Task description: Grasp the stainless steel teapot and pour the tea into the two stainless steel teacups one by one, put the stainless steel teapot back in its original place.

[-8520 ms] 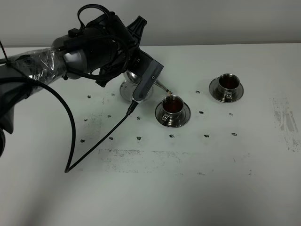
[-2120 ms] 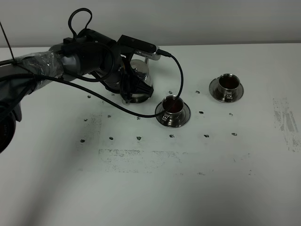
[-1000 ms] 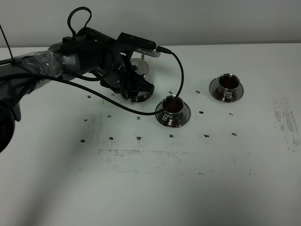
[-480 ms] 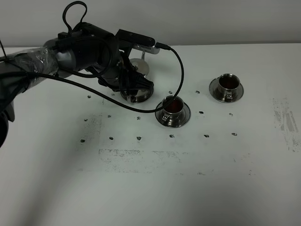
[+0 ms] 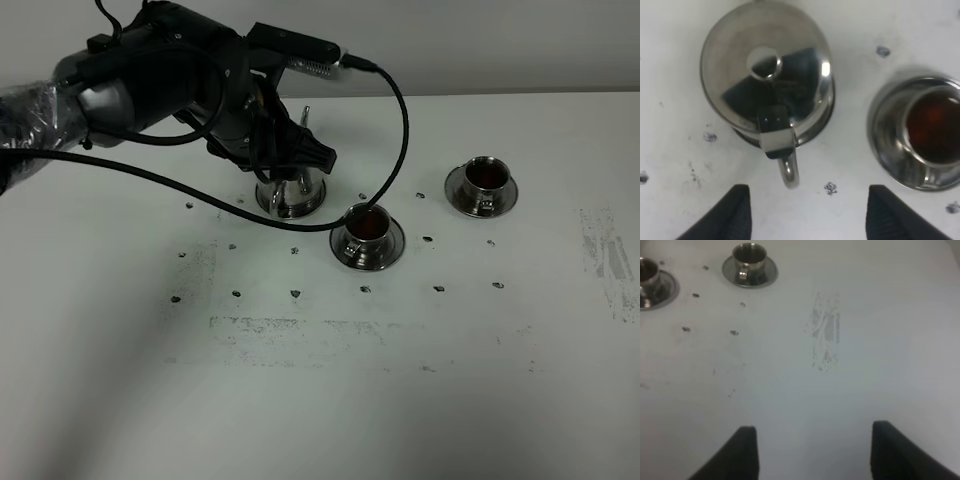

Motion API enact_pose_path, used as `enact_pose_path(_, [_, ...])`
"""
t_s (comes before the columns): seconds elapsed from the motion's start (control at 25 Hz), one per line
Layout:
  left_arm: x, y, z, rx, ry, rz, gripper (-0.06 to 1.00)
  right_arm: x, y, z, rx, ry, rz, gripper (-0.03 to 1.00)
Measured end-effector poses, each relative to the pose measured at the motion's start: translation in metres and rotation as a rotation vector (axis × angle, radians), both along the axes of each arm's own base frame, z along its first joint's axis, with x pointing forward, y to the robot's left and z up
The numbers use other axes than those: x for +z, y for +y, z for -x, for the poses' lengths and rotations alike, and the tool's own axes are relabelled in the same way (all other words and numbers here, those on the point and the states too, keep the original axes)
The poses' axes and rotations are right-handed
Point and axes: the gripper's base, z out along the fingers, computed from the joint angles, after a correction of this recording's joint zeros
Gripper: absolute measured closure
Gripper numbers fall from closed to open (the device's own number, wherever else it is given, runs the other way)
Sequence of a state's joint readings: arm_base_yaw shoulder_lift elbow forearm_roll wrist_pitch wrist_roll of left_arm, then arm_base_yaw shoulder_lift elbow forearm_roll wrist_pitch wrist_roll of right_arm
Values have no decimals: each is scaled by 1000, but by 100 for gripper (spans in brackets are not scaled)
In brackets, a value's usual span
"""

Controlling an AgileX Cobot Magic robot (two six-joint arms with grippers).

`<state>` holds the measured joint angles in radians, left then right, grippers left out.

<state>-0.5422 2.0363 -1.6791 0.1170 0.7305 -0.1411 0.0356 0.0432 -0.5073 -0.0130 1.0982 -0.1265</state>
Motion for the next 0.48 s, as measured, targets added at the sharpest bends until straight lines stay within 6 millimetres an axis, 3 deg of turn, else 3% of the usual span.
enact_pose_path(0.24, [34,15,27,-29,-88,-5,44,0,0,0,0,0,0,46])
enact_pose_path(0.48, [64,54,65,-20,-165,-21,44,0,0,0,0,0,0,46])
